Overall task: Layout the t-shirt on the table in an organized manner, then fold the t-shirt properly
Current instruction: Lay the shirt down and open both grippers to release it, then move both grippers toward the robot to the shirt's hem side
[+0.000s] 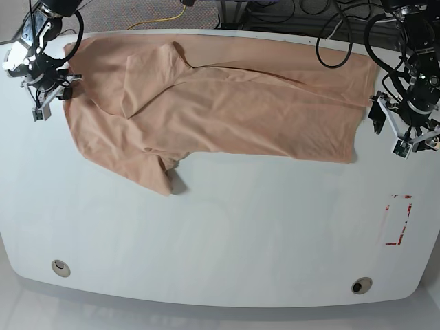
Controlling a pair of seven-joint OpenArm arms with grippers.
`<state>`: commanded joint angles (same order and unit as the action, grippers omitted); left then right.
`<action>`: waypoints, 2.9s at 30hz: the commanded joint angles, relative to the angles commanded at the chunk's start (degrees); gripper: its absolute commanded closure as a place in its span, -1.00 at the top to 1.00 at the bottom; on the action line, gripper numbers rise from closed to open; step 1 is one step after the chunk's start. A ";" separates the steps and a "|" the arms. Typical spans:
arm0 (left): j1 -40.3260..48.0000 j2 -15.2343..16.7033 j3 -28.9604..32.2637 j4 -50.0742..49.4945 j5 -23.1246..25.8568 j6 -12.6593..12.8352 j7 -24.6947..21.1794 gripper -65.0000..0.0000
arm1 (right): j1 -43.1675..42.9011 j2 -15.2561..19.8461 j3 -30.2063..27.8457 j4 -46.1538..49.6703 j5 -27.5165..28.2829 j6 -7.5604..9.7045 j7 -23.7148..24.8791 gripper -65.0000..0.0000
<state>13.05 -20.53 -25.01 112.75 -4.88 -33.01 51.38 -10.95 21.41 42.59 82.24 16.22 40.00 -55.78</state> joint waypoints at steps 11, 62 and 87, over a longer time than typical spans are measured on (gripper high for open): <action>0.00 0.00 0.00 0.09 0.00 0.00 0.00 0.66 | 0.09 0.18 0.00 0.00 0.18 0.00 0.09 -0.20; -7.47 5.36 0.09 0.09 0.00 8.18 0.00 0.66 | 27.87 3.43 -16.00 -18.29 0.00 0.00 10.73 0.96; -7.47 5.36 0.09 0.00 0.00 8.18 0.00 0.66 | 23.56 2.29 -16.18 -17.76 0.18 0.00 9.14 0.14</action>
<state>5.58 -15.16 -24.92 112.75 -4.88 -24.84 51.38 12.62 23.69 26.42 64.48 16.40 40.00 -46.64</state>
